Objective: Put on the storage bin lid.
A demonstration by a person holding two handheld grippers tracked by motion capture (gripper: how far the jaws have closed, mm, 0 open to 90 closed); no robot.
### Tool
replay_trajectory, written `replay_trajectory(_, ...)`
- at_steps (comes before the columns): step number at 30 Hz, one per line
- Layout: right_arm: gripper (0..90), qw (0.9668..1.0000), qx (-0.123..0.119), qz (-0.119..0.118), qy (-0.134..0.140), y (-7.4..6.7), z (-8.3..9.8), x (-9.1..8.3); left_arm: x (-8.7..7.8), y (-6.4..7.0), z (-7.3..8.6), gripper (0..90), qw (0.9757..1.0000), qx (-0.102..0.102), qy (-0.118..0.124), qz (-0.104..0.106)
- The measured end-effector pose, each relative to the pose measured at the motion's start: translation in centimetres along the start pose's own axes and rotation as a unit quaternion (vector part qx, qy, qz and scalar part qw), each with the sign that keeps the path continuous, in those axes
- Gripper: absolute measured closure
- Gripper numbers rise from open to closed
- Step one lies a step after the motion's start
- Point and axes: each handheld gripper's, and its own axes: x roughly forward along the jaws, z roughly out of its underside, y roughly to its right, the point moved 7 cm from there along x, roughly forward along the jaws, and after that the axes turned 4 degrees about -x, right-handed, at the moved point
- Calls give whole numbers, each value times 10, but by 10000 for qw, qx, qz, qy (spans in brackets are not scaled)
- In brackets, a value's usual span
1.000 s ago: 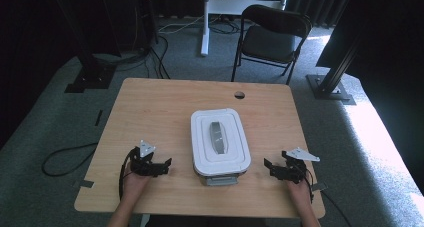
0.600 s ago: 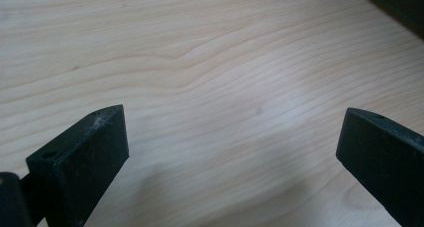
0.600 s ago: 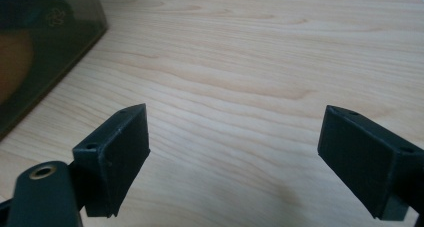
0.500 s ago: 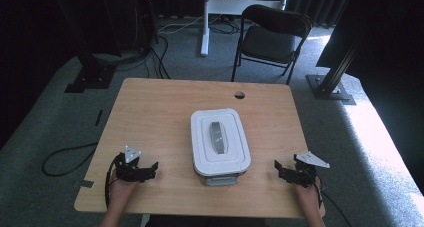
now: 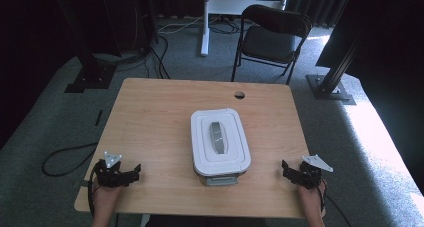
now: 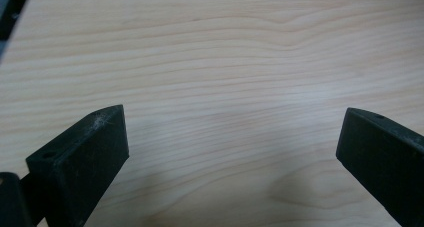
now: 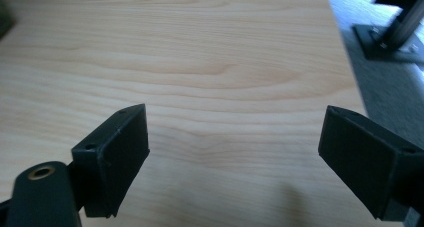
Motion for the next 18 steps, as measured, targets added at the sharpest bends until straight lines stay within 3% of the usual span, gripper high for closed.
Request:
replay_trajectory(3,121,9998,58,171,33,3,0,0,0,-6,1,8,9997,-112,16,-208)
replay_trajectory(9,121,9995,-155,247,-84,-2,1,3,-2,-12,1,8,9985,-211,112,-486)
replay_trajectory(11,121,9993,-213,292,-129,-2,1,4,-4,-16,0,9,9971,-271,205,-677)
replay_trajectory(18,121,9996,-4,211,-181,1,2,5,-6,-19,-1,8,9961,-338,313,-757)
